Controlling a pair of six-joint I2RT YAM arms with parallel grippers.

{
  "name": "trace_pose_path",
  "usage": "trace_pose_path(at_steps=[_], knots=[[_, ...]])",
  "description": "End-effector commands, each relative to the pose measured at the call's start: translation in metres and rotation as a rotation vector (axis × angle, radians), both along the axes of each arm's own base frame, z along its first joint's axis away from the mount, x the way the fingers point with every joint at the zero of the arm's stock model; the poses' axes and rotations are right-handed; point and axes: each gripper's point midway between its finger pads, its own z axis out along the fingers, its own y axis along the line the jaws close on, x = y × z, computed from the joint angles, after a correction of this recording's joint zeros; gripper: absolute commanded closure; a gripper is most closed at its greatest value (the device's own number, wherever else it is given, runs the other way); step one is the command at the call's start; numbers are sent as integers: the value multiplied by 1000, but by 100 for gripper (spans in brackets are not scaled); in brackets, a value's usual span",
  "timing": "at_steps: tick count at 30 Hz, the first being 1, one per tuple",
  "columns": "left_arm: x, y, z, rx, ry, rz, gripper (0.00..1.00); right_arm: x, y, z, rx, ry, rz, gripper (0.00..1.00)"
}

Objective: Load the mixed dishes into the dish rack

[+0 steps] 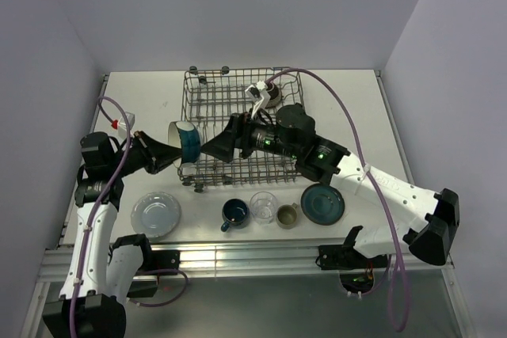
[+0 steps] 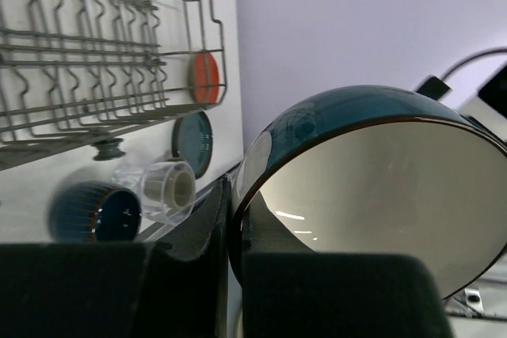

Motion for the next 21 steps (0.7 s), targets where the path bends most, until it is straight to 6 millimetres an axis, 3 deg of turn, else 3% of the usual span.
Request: trace_pose_path(at_steps=[1, 6, 17, 21], knots=[[-16, -13, 46, -67, -163, -113, 100, -8, 16, 20, 91, -22, 86, 0], [-16, -14, 51, -61, -172, -110, 100, -5, 30, 14, 94, 6, 109, 0], [-6, -11, 43, -5, -149, -72, 100, -7, 35, 24, 114, -16, 107, 0], [-1, -9, 44, 39, -156, -37, 100, -5, 43, 19, 81, -1, 105, 0]])
